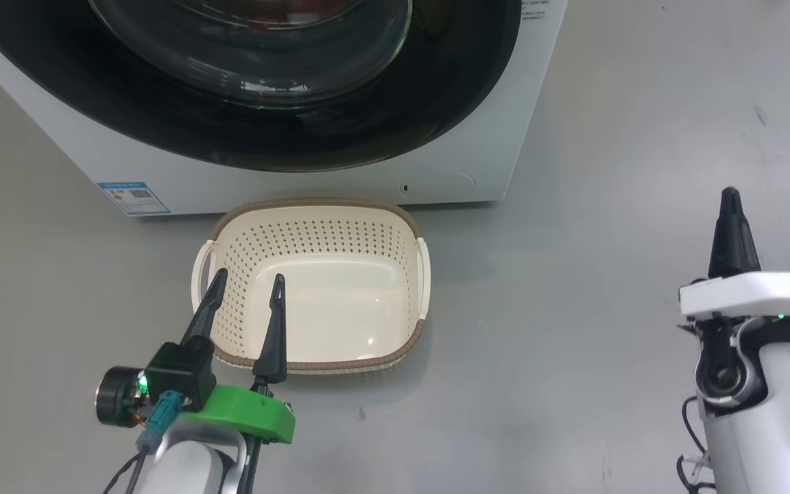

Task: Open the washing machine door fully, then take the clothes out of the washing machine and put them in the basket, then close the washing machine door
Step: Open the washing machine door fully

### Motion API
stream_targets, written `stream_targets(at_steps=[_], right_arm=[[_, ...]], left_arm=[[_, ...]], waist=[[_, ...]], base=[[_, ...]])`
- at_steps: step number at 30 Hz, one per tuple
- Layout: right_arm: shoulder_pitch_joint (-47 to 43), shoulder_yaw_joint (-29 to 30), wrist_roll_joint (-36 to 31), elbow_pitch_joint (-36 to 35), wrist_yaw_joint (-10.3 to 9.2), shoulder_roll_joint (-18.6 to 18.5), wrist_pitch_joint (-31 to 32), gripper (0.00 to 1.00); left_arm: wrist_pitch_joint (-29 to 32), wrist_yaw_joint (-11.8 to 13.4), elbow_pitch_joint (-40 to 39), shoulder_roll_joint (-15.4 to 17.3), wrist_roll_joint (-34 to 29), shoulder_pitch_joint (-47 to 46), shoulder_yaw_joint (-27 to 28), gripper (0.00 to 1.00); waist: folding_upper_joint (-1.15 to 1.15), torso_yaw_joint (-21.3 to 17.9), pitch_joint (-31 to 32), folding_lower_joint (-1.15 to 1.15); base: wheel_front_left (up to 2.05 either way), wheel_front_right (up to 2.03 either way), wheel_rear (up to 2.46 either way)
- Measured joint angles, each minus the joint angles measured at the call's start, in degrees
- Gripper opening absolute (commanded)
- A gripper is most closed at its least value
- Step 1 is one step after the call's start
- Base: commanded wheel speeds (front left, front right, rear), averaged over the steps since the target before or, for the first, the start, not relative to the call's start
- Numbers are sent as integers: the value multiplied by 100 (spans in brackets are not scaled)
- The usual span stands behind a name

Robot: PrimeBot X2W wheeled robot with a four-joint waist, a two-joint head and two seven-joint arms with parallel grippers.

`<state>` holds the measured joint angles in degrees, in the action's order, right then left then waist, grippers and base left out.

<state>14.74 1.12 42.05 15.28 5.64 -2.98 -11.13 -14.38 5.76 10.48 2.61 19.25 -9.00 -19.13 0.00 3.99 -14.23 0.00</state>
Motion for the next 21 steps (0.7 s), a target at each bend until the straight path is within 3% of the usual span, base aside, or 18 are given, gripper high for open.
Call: stream_targets(at_steps=[13,17,21], right_arm=[[1701,623,2916,277,79,8,1558,0],[2329,700,3623,411,79,-20,2262,0],[2725,716,3819,525,-11,-77,2729,0]], left_arm=[[-2,35,-168,-12,85,-471,-233,100],[-7,47,-177,-23,129,-600,-352,100],[-7,47,-185,-24,205,-672,-450,100]], waist=[[0,307,-707,0],[0,464,-895,0],[0,599,-1005,0]], base=[[0,0,0],[0,0,0],[0,0,0]])
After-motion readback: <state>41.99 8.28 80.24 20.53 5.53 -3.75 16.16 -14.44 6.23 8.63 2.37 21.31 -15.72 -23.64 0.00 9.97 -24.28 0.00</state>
